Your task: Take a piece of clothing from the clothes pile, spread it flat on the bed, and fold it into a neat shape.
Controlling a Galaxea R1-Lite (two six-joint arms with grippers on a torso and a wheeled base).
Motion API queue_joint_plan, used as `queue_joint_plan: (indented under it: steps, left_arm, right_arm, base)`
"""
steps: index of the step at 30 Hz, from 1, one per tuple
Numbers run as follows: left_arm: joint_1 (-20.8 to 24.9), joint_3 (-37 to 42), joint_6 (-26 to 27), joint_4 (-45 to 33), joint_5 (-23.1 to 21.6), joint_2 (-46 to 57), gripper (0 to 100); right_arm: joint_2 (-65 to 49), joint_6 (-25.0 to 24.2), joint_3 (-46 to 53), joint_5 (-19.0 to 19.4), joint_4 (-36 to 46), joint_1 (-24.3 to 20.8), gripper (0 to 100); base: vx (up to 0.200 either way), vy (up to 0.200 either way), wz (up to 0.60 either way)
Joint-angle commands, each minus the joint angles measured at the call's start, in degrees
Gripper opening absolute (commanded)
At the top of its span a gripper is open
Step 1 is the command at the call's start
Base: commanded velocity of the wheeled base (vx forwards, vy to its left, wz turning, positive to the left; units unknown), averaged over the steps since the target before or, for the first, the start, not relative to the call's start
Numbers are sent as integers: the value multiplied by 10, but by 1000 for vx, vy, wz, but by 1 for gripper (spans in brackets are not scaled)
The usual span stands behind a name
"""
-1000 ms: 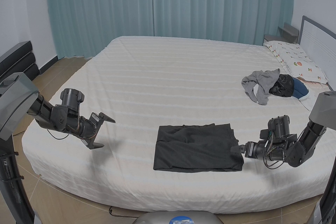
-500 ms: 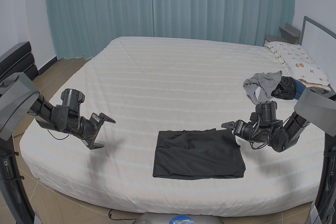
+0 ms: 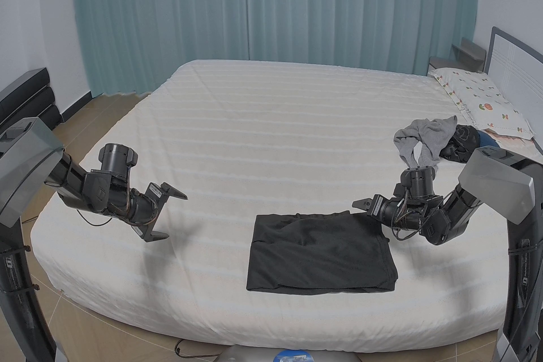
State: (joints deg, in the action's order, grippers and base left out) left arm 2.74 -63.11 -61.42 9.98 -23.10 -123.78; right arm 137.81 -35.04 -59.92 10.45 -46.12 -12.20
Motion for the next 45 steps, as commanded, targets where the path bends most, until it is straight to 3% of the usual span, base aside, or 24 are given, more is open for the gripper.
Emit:
queue_joint_plan:
  steps: [1, 10, 15, 24, 26, 32, 45]
  left_arm:
    - [1, 0, 0, 0, 2, -1, 100]
    - [53, -18, -1, 1, 23, -10, 100]
    - [109, -70, -1, -2, 48, -42, 100]
    - [187, -185, 8, -5, 134, -136, 100]
    - [205, -217, 28, -5, 171, -166, 100]
    - [222, -291, 53, -24, 213, -219, 100]
    - [235, -332, 48, -56, 209, -232, 100]
  right_arm:
    - [8, -6, -2, -1, 0, 7, 0]
    - [1, -55, 4, -2, -9, 24, 0]
    - [-6, -62, 14, 0, -13, 26, 0]
    - [-8, -86, 18, 0, -13, 25, 0]
    - [-7, -86, 19, 0, -13, 24, 0]
    - [-8, -86, 20, -3, -13, 21, 0]
    - [-9, -86, 20, -3, -13, 24, 0]
  base:
    - [0, 0, 0]
    - [0, 0, 0]
    - [0, 0, 0]
    - [0, 0, 0]
    - [0, 0, 0]
    - [0, 0, 0]
    - [0, 0, 0]
